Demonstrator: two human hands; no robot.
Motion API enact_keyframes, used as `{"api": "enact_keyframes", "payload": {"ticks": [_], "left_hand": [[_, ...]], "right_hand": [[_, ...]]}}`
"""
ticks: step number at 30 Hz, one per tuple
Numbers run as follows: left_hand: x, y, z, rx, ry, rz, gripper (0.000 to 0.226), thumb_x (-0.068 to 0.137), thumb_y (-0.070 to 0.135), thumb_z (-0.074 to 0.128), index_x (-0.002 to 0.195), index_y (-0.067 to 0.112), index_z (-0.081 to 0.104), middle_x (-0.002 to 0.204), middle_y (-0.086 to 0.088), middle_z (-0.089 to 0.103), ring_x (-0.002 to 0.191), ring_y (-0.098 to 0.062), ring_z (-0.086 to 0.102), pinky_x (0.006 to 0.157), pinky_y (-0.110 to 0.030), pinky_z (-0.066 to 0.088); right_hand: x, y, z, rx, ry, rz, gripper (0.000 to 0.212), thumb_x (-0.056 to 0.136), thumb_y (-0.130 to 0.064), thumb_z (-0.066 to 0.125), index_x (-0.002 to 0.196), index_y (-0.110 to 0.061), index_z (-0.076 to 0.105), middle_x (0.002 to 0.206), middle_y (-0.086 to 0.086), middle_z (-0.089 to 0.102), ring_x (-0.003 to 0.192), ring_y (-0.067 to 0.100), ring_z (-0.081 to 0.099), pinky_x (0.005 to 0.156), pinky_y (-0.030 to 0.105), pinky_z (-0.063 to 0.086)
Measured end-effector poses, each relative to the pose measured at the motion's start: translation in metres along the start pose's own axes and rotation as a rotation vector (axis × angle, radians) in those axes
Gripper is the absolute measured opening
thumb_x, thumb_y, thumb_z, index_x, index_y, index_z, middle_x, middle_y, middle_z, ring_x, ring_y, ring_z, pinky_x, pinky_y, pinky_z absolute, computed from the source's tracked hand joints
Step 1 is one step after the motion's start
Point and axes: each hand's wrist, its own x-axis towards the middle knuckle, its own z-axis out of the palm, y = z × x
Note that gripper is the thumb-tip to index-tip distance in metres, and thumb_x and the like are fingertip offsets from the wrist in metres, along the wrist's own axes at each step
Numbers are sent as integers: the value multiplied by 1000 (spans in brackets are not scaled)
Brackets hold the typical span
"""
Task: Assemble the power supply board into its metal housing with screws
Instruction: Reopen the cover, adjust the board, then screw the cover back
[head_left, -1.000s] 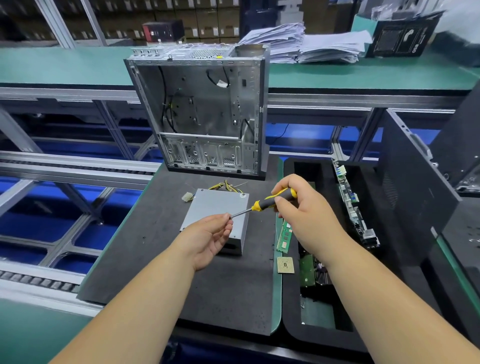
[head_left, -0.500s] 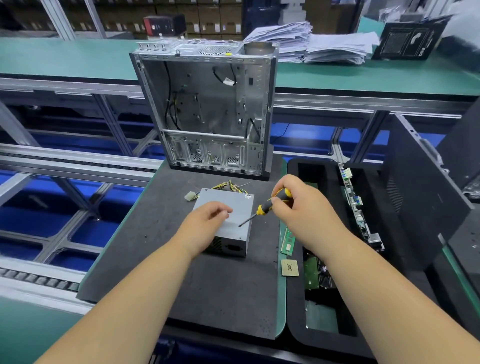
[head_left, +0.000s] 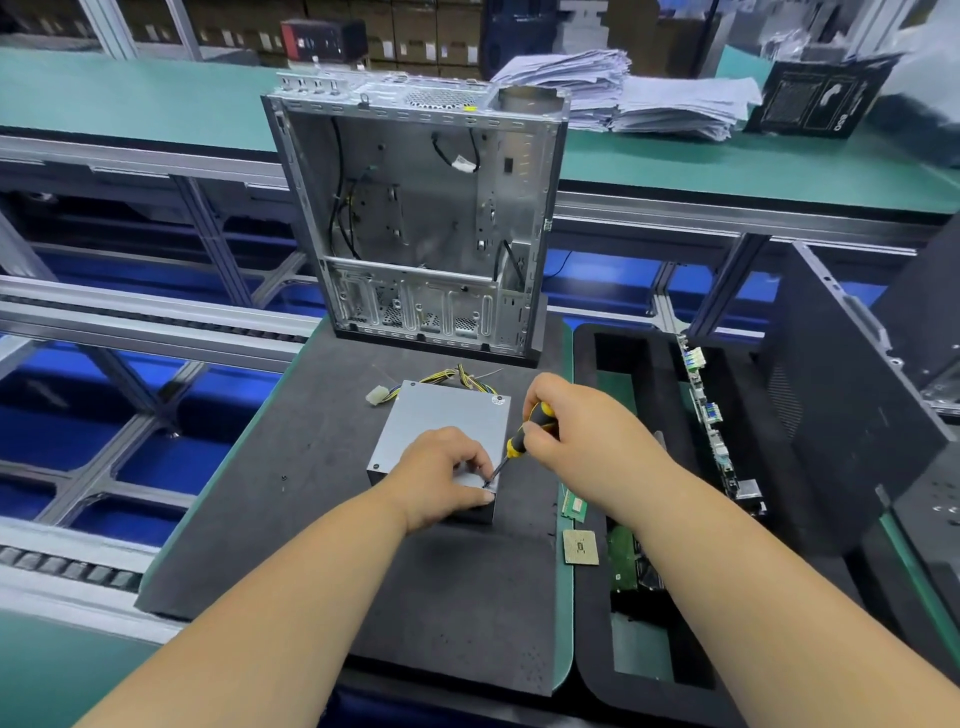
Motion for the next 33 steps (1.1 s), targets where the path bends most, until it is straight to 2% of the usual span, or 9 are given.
{"api": "enact_keyframes", "payload": {"ticks": [8,14,16,19,22,25,29,31,33], "left_hand": [[3,-4,-4,-47,-40,-9,18,77,16,79,78,28,66,100,-2,59,94,-15,49,87,-25,42],[6,-8,-3,-45,-44,-3,17,76,13,79,77,23,66,97,-1,58,95,-16,53,88,-26,45],[7,-11,-3,-33,-56,1,16,76,13,79,78,24,66,94,4,55,93,-12,51,85,-19,43],[7,-13,-4,-37,-80,2,18,77,13,78,79,25,65,96,8,53,92,-8,49,83,-13,40],[8,-13,-4,-46,-83,0,14,77,12,78,82,20,68,101,2,56,96,-11,52,87,-20,43],[9,-11,-4,-49,-78,0,17,76,10,78,79,22,67,99,0,59,96,-14,52,87,-23,44],[10,-13,-4,-44,-93,1,13,77,10,76,81,19,68,97,2,58,92,-12,51,85,-21,43],[9,-13,-3,-55,-89,-7,12,77,10,77,82,17,69,97,4,55,92,-11,50,84,-20,42],[9,-13,-3,-60,-93,-16,12,78,12,77,84,18,69,100,4,54,96,-12,50,85,-21,42]], "right_hand": [[11,-12,-4,-67,-97,-105,7,92,-21,50,99,-22,50,96,-6,62,84,16,55,68,34,47],[28,-29,-16,-194,-233,-232,21,92,-12,47,106,-24,56,105,-5,55,94,18,55,79,37,48],[35,-32,-19,-283,-266,-234,14,93,-17,53,105,-24,57,102,-5,57,93,19,55,75,36,48],[45,-37,-18,-446,-254,-153,16,92,-35,59,90,-20,55,80,-4,51,74,19,51,52,29,34],[51,-41,-6,-657,-132,-26,37,99,-40,44,67,-20,42,66,-3,39,55,16,36,47,25,24],[49,-40,5,-633,-56,12,43,102,-43,32,65,-22,35,65,-4,37,54,17,35,48,25,25],[43,-37,-1,-268,-145,-92,11,90,-32,45,94,-22,47,86,-5,47,78,22,48,55,31,29],[43,-36,-5,-215,-188,-157,22,89,-25,52,110,-20,47,90,-6,49,79,22,49,53,30,30],[44,-37,-3,-327,-152,-179,23,93,-30,53,112,-20,46,82,-5,51,78,24,50,54,31,32]]}}
